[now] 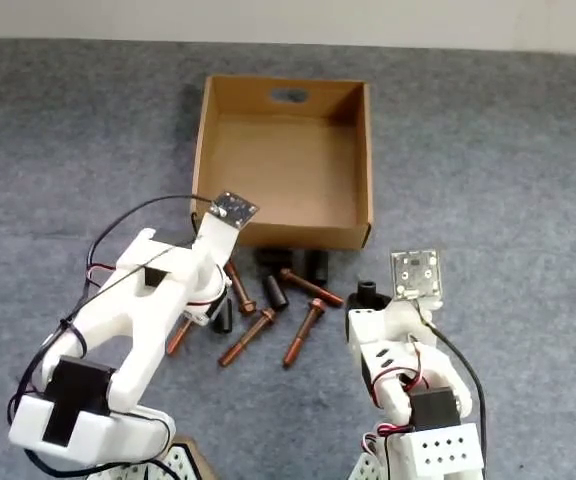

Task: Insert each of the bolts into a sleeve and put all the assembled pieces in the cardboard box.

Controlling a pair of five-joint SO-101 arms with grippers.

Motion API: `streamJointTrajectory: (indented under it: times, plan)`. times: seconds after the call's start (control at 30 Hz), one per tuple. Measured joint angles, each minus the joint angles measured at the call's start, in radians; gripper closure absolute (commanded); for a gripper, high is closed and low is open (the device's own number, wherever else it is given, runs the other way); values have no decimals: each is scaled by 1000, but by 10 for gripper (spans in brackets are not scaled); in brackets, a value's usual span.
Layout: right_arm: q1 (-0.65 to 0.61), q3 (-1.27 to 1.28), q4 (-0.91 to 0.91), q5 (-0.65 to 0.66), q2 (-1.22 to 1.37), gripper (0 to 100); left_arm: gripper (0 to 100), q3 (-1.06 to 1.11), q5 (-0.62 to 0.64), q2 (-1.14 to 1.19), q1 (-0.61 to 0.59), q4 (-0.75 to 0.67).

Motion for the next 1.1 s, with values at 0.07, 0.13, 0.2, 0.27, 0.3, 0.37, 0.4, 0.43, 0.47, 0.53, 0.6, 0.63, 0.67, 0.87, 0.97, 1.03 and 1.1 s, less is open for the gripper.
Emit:
streamJointTrajectory:
  times: [0.07,0.13,0.2,0.27,0.3,0.37,0.4,0.43,0.47,0.53,0.6,0.63,0.67,0.87,0.97,1.03,1.1]
  plan:
    - [0,0,0,0,0,993,993,0,0,-64,-2,3]
    - [0,0,0,0,0,993,993,0,0,-173,-8,31]
    - [-5,0,-17,0,0,993,993,18,0,-308,-6,63]
    - [-40,0,-41,0,0,993,993,52,0,-456,-3,81]
    - [-64,0,-60,0,0,993,993,68,0,-526,-3,86]
    - [-130,0,-115,0,0,993,993,80,0,-661,-6,89]
    - [-166,0,-152,0,0,993,993,80,0,-724,-6,89]
    - [-198,0,-190,0,0,993,993,80,0,-783,-6,89]
    - [-221,0,-232,0,0,993,993,80,0,-836,-6,91]
    - [-265,17,-321,0,0,993,992,81,0,-928,-6,87]
    - [-298,41,-428,0,0,993,992,81,0,-997,-6,61]
    - [-305,55,-485,0,0,993,992,81,8,-1025,-6,35]
    - [-313,68,-545,0,0,993,992,81,37,-1049,-6,5]
    - [-338,86,-821,0,0,993,991,81,321,-1131,9,-247]
    - [-338,86,-859,0,0,993,991,81,351,-1134,75,-324]
    - [-338,86,-865,0,0,993,992,81,359,-1135,127,-358]
    - [-338,86,-868,0,0,993,992,81,361,-1140,164,-382]
